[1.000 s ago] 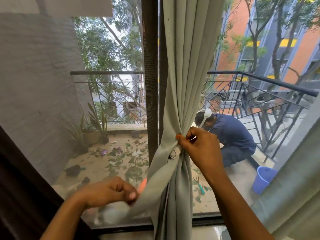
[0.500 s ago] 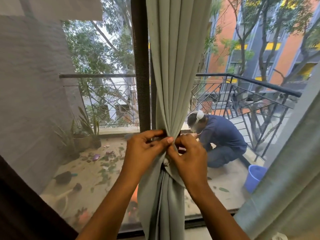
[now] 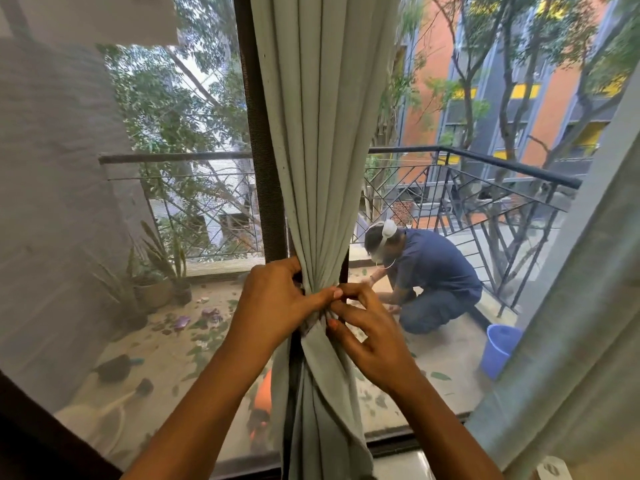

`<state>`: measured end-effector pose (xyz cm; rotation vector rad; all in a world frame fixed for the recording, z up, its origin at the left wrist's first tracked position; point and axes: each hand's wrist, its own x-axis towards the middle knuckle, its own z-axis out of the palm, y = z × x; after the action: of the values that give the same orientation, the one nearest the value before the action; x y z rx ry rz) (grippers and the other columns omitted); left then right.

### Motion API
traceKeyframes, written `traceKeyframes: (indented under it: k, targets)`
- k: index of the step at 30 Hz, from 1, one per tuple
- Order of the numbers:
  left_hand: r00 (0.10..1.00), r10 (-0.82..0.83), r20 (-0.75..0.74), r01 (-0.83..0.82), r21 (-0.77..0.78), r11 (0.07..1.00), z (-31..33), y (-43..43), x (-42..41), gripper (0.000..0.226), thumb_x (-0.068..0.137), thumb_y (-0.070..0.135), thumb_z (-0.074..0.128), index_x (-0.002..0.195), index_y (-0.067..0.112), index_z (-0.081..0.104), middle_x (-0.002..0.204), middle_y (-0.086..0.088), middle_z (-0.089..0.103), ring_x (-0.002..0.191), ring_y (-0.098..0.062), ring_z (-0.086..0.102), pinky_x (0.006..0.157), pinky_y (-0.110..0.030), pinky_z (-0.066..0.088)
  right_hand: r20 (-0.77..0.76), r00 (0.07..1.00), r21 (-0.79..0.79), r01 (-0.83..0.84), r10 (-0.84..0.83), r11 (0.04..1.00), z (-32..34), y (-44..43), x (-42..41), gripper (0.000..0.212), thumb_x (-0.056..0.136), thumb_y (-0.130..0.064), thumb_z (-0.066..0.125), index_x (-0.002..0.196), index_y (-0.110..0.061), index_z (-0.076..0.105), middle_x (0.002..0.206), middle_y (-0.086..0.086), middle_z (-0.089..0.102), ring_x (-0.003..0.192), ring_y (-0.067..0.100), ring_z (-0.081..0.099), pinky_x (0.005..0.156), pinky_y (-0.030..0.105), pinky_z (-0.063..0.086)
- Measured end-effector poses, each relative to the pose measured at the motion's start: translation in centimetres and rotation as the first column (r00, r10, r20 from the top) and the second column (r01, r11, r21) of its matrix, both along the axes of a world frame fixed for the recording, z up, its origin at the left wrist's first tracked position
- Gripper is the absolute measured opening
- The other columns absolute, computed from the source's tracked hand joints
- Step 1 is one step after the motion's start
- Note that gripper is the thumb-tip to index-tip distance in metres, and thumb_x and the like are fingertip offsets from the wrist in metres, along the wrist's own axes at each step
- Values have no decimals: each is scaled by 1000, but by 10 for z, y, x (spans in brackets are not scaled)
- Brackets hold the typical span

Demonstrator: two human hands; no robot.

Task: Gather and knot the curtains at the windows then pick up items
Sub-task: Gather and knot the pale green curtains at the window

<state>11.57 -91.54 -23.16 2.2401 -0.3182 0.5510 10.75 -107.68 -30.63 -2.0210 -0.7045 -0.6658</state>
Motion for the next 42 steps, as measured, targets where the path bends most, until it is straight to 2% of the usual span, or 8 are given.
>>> traceKeyframes:
  k: [7, 11, 16, 21, 26, 32, 35, 42]
  targets:
    - [1000, 28, 4, -27, -31, 999, -15, 6, 2, 25, 74, 39, 78, 77, 15, 75, 63, 1, 70, 58, -10, 65, 61, -36, 55, -71, 994, 99, 93, -86, 991, -3, -1, -10, 26, 84, -41, 60, 104, -26, 66, 89, -16, 56, 86, 3, 58, 68, 16, 50]
    - [998, 53, 23, -54, 12, 998, -13, 7, 1, 25, 76, 38, 77, 79, 13, 75, 65, -2, 70, 63, -15, 66, 60, -32, 52, -210, 962, -135, 148, -175, 980, -13, 12, -23, 38, 71, -64, 63, 89, -30, 61, 83, -16, 60, 80, 3, 57, 65, 18, 48]
    - [999, 48, 16, -48, 12, 999, -14, 11, 3, 26, 77, 36, 76, 81, 10, 75, 67, -4, 71, 64, -16, 67, 62, -36, 54, -348, 916, -182, 143, -200, 973, 5, -5, -28, 14, 81, -41, 67, 89, -30, 68, 80, -10, 65, 74, 5, 59, 73, 31, 52]
    - [1000, 18, 12, -18, -3, 1000, -16, 9, -3, 31, 76, 36, 77, 72, 6, 72, 58, -7, 66, 57, -21, 64, 56, -33, 49, -168, 917, -357, 285, -362, 889, 46, -45, -6, 16, 84, -34, 66, 99, -29, 71, 96, -9, 55, 95, 11, 46, 82, 31, 39]
    - [999, -29, -14, 28, -57, 998, -16, 5, -3, 24, 75, 36, 78, 75, 12, 75, 56, 3, 64, 52, -10, 60, 50, -18, 43, -57, 883, -313, 428, -467, 848, 60, -10, 21, 17, 85, -34, 64, 96, -24, 71, 90, -2, 61, 83, 15, 58, 73, 34, 47]
    - [994, -88, -58, 75, -190, 979, -20, 17, -1, 19, 72, 36, 81, 84, 21, 78, 67, 5, 73, 60, -6, 68, 60, -33, 57, -327, 944, 117, 81, -38, 990, 39, 7, 18, 35, 91, -11, 55, 119, -33, 56, 108, -11, 65, 98, -5, 61, 90, 23, 51]
    - [993, -95, -74, 79, -194, 978, -19, 19, -1, 34, 67, 51, 75, 85, 22, 78, 74, 2, 75, 70, -14, 72, 67, -42, 59, -512, 791, 312, -193, 336, 930, 24, 4, 7, 62, 90, -12, 59, 137, -38, 29, 134, -14, 49, 122, -2, 48, 102, 22, 43]
    - [983, -132, -127, 118, -111, 987, -15, 12, 1, 31, 75, 48, 73, 95, 24, 76, 83, 3, 76, 78, -10, 71, 75, -41, 58, -414, 891, 261, -79, 186, 962, 15, 15, 18, 67, 65, -35, 80, 124, -31, 49, 117, -9, 64, 110, 9, 60, 95, 41, 50]
